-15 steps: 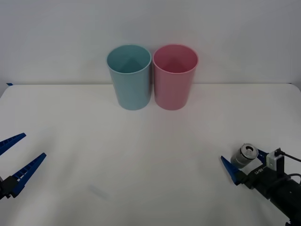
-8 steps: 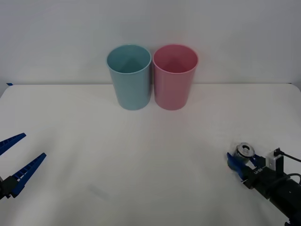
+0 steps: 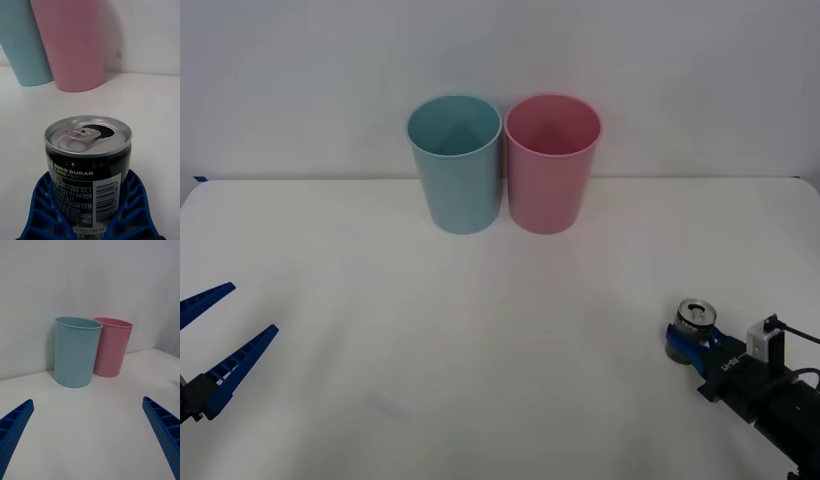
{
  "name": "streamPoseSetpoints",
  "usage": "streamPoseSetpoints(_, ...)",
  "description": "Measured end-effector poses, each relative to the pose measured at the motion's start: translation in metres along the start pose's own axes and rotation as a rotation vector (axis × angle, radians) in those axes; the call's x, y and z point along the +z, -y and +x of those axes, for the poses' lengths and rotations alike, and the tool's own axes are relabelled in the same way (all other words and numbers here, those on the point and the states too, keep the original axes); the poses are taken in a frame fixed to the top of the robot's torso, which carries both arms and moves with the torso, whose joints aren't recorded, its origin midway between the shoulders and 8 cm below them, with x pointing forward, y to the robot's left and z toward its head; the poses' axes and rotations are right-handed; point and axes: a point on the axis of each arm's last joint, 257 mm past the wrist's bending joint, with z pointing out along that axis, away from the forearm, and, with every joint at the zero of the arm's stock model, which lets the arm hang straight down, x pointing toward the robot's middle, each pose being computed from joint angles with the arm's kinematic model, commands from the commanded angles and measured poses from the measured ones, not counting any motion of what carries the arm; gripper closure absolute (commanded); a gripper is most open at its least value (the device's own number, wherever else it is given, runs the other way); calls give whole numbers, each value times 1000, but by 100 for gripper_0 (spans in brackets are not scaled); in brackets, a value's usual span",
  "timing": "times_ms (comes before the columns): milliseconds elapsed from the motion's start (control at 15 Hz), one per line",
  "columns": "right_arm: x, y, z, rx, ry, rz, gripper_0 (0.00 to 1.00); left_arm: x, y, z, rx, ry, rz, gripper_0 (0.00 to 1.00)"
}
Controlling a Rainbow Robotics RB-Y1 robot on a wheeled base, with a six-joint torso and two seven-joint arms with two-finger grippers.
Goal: Grasp the object on the table and drop it into the matching bin: aluminum can to the light blue bin, PET bottle to the pink bin.
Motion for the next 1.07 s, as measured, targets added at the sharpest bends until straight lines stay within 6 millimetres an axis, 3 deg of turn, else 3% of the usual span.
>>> streamPoseSetpoints(467, -18, -11, -48, -73, 53, -32, 100, 0, 0, 0, 0, 0, 0, 0)
streamPoseSetpoints(1067, -15, -49, -144, 7, 150, -201, 100, 0, 0, 0, 0, 0, 0, 0)
